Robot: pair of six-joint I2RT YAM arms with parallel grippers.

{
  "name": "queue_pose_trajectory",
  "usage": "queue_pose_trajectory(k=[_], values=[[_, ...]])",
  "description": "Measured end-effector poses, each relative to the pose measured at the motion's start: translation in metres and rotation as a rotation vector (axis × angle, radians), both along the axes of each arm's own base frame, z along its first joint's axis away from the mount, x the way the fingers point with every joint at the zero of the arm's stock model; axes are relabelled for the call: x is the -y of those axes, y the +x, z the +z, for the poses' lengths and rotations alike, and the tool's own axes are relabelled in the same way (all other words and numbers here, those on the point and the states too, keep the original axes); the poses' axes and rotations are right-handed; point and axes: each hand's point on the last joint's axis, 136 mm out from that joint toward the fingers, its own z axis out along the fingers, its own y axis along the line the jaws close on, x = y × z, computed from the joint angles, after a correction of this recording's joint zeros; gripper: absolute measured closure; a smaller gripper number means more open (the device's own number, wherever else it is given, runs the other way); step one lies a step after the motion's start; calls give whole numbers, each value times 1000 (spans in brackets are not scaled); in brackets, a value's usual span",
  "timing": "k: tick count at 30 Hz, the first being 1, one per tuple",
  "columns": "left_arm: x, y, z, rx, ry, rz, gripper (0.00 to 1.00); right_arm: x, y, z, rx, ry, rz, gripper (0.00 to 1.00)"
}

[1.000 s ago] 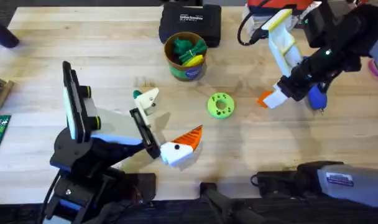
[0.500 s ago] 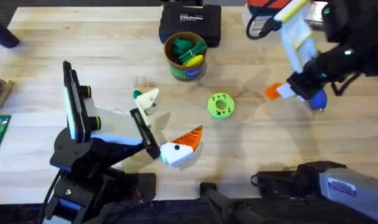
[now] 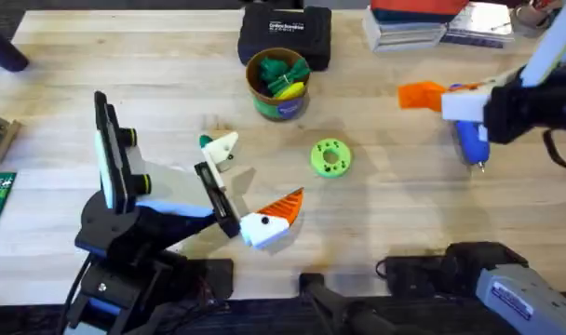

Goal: Pick up the gripper from the table and insert it into the empty holder that is missing its gripper. Then pick up a screw, insert it into the mounting hole, and use the screwdriver to tighten it. Finally, clean up the table by picking up the vegetable and placing it into the bucket.

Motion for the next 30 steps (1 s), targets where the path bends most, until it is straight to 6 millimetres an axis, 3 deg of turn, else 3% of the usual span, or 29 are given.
queue_pose_trajectory(k=[5,11,17,22,30], values=[[0,0,0,0,0,0,15,-46,6,13,-60,350,56,988],[0,0,0,0,0,0,16,-82,5,-12,-387,607,27,988],[0,0,0,0,0,0,15,-117,-2,-34,-652,722,67,988],[0,0,0,0,0,0,16,-149,-7,-41,-740,804,215,989],[0,0,0,-1,0,-3,15,-161,-13,-63,-772,901,249,989]])
